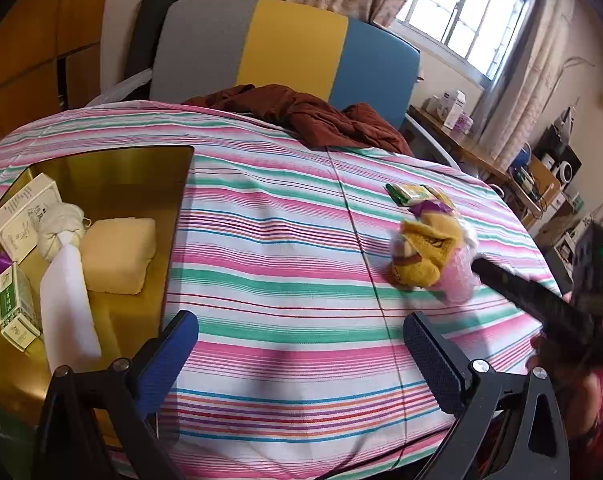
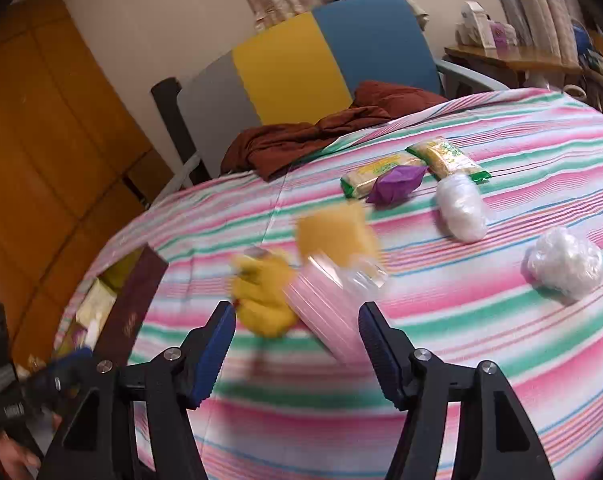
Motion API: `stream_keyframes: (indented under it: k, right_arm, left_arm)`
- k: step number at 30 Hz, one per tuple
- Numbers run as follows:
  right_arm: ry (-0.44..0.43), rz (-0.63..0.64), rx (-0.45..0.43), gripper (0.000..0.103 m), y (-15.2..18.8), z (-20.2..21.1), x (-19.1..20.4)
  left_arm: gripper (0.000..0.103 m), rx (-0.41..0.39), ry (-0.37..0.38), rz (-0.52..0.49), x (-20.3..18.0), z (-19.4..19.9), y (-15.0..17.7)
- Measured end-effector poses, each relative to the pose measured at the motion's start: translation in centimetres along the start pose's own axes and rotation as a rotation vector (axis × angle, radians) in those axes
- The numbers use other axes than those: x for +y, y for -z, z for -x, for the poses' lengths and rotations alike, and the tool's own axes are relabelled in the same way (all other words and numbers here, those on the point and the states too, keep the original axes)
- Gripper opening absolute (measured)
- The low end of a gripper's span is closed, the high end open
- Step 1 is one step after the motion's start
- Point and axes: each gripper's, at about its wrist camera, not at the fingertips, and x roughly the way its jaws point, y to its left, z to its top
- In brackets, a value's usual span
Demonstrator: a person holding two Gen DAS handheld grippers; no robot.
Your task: Organize objects
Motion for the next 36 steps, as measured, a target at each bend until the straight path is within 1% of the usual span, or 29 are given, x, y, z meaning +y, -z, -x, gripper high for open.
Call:
stream_keyframes:
  k: [5,9,12,14,16,18,20,21,23,25,26,27,28,29,30,31,32,33,34,35,36]
  right_arm:
    - [0.091,0.083,-0.024,0.065,0.8,0.9,0.5]
    - [0.128,0.091,-0.019,0.065,0.4,0.3,-0.1]
    - [0.126,0.069,-0.032,0.065,-0.1,-0.2,-0.3]
    - [0.114,0.046,-0.038,0.065,-1.0,-0.5,-0.4]
    - [0.081,0.019,-0.042,0.065,-2.4,-0.9,-0.6]
    - [0.059,-0.007,-0.027,0.065,-3.4,-1.2,-0.8]
    - [0.058,-0.027,-0.014,0.065,-4.0,-1.3,-1.0]
    - [0.06,-0.027,-0.013,0.065,-4.0,-1.2,-1.0]
    - [0.056,0.005,-0.011,0.065,-3.6,-0.8,-0.9]
    - [0.073,0.036,0.0,0.065,-3.1,-0.9,-1.0]
    - [0.083,0.052,0.011,0.065,-2.8,-1.1,-1.2]
    - [0.083,0.064,0.023,0.065,-2.6,-1.4,-1.3]
    - [0.08,0.078,0.035,0.065,-2.4,-1.7,-1.5]
    - [0.079,0.098,0.05,0.065,-2.2,-2.2,-1.5]
    - [0.076,0.113,0.058,0.065,-2.0,-2.5,-1.4]
    - [0.07,0.128,0.068,0.065,-1.9,-2.9,-1.3]
    - [0.066,0.145,0.081,0.065,-1.7,-3.5,-1.2]
    - [0.062,0.159,0.088,0.065,-1.6,-4.0,-1.0]
    - [0.059,0.168,0.09,0.064,-1.5,-4.3,-0.8]
    - [0.057,0.171,0.094,0.064,-1.4,-4.8,-0.7]
    - [0.069,0.168,0.096,0.064,-1.2,-5.2,-0.7]
  left_arm:
    - [0.103,0.002,-0.001,0.01,0.2,-0.2,0.0]
    - [0.103,0.006,0.004,0.004,0.0,-0.3,-0.1]
    - [0.103,0.002,0.007,-0.008,-0.4,-0.7,-0.4]
    - [0.103,0.002,0.003,-0.016,-0.8,-1.2,-0.8]
    - [0.103,-0.002,0.024,-0.016,-1.4,-2.1,-1.6]
    - [0.103,-0.002,0.049,-0.037,-2.2,-3.2,-2.3]
    - [0.103,0.018,0.081,-0.054,-3.4,-5.1,-3.3]
    - [0.103,0.01,0.101,-0.063,-3.9,-6.0,-3.6]
    - [0.103,0.027,0.142,-0.063,-4.6,-7.5,-4.1]
    - [0.103,0.049,0.193,-0.066,-5.3,-8.9,-4.4]
    - [0.103,0.057,0.206,-0.082,-5.8,-9.7,-4.6]
    - [0.102,0.066,0.193,-0.085,-6.1,-10.2,-4.7]
    - [0.102,0.073,0.205,-0.078,-6.3,-10.5,-4.8]
    - [0.102,0.084,0.245,-0.07,-6.6,-10.9,-4.9]
    - [0.102,0.084,0.255,-0.072,-6.8,-11.2,-5.1]
    - [0.1,0.083,0.245,-0.075,-7.1,-11.6,-5.3]
    - [0.099,0.089,0.253,-0.075,-7.4,-11.9,-5.4]
    - [0.095,0.097,0.271,-0.077,-7.6,-12.2,-5.4]
    - [0.087,0.105,0.285,-0.093,-8.1,-12.6,-5.4]
    - [0.081,0.112,0.285,-0.11,-8.5,-13.0,-5.4]
    - [0.071,0.124,0.301,-0.126,-8.7,-13.3,-5.3]
